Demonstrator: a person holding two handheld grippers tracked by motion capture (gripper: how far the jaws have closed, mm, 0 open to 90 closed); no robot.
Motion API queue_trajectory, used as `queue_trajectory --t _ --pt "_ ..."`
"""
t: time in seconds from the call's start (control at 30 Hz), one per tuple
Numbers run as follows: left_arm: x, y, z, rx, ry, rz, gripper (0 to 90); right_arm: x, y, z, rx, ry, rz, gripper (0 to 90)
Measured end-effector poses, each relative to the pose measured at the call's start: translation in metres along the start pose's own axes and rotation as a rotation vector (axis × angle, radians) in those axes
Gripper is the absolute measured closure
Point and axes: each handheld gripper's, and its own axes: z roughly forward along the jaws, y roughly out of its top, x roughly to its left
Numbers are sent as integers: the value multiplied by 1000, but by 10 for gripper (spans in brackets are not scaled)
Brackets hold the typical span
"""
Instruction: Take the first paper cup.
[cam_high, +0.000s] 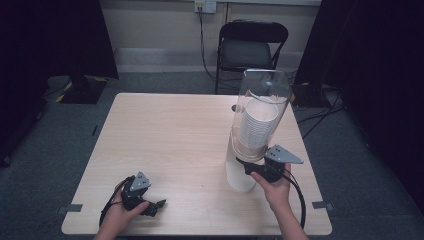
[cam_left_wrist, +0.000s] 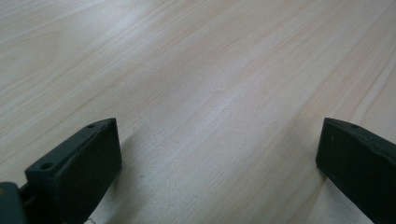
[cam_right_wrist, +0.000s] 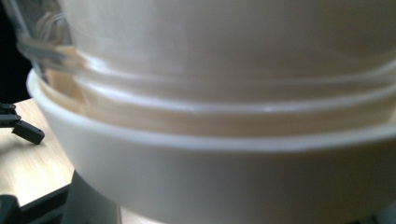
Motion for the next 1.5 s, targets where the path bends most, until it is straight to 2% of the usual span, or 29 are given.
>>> queue_trajectory --t 0.27,0.47,1.5 --pt "0 0 0 0 0 0 0 1 -2 0 2 -11 -17 344" --pt "0 0 0 0 0 -1 0 1 -6 0 -27 -8 -15 347" --pt "0 0 0 0 1 -2 0 2 -8 0 -16 -8 -20 354"
